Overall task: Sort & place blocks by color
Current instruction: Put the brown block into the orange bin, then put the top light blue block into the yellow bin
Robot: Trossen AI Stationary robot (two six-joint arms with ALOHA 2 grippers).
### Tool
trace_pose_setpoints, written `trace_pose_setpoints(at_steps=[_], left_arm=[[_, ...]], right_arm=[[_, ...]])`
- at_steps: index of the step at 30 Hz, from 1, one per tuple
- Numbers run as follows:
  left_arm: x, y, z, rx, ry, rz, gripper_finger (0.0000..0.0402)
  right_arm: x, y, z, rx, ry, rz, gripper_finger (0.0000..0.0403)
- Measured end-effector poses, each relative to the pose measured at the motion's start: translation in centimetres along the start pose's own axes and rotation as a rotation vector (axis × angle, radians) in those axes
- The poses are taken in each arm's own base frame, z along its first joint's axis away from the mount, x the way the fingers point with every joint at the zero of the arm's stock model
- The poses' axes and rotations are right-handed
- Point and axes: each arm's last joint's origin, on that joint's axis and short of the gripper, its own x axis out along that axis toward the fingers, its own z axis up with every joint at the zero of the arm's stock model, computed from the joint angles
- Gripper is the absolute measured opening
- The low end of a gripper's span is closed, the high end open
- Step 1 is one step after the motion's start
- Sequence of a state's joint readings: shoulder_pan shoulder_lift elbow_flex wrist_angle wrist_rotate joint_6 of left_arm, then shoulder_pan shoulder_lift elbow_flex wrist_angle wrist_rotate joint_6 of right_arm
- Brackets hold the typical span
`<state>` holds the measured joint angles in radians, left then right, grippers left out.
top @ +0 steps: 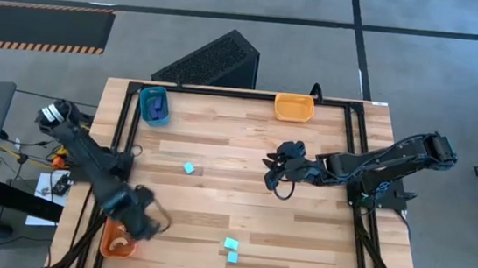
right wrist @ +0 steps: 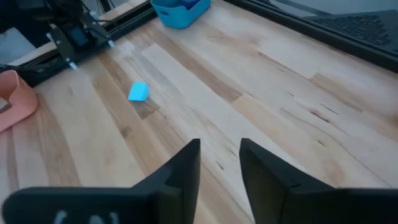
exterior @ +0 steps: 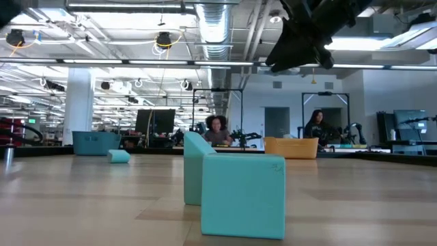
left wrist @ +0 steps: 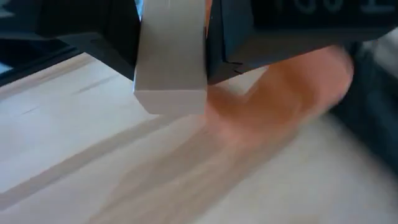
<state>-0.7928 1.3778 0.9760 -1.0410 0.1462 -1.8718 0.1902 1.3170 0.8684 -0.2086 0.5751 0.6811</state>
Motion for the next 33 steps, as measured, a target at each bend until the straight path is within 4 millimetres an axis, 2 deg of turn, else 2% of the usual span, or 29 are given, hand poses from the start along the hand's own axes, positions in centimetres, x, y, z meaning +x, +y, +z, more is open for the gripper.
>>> trace_pose_setpoints(at_steps=[3, 7, 11, 15, 20, 24, 28, 33], left_arm=[[0.8, 1.0, -1.8, -0.040, 0.027, 0.075, 0.0110], [1.9, 2.1, -2.7, -0.109, 0.006, 0.115, 0.0118], [3.0, 3.0, -2.7, -0.146, 0.010, 0.156, 0.0147], [3.1, 2.7, -2.0, -0.128, 0.010, 0.152, 0.0186], [2.4, 2.0, 0.0, -0.057, 0.014, 0.108, 0.0223], [1.6, 1.4, 2.4, 0.000, -0.048, 0.041, 0.0230], [0.3, 1.0, 5.1, 0.040, -0.135, -0.046, 0.0223], [-0.8, 0.8, 8.6, 0.174, -0.258, -0.089, 0.0212]], right_arm=[[0.0, 0.0, 0.0, 0.000, 0.001, 0.000, 0.0113], [0.2, -0.2, 0.2, -0.003, -0.001, -0.009, 0.0090], [0.3, -0.4, 0.3, 0.002, -0.004, -0.018, 0.0076], [0.2, -0.2, 0.2, -0.001, -0.004, -0.008, 0.0076], [-0.4, 0.4, 0.0, 0.004, -0.013, 0.029, 0.0086], [-0.4, 0.6, 0.0, 0.034, -0.021, 0.043, 0.0093], [1.4, 0.8, -0.6, 0.028, 0.004, 0.027, 0.0107], [4.4, 2.0, -2.0, 0.054, 0.079, 0.166, 0.0141]])
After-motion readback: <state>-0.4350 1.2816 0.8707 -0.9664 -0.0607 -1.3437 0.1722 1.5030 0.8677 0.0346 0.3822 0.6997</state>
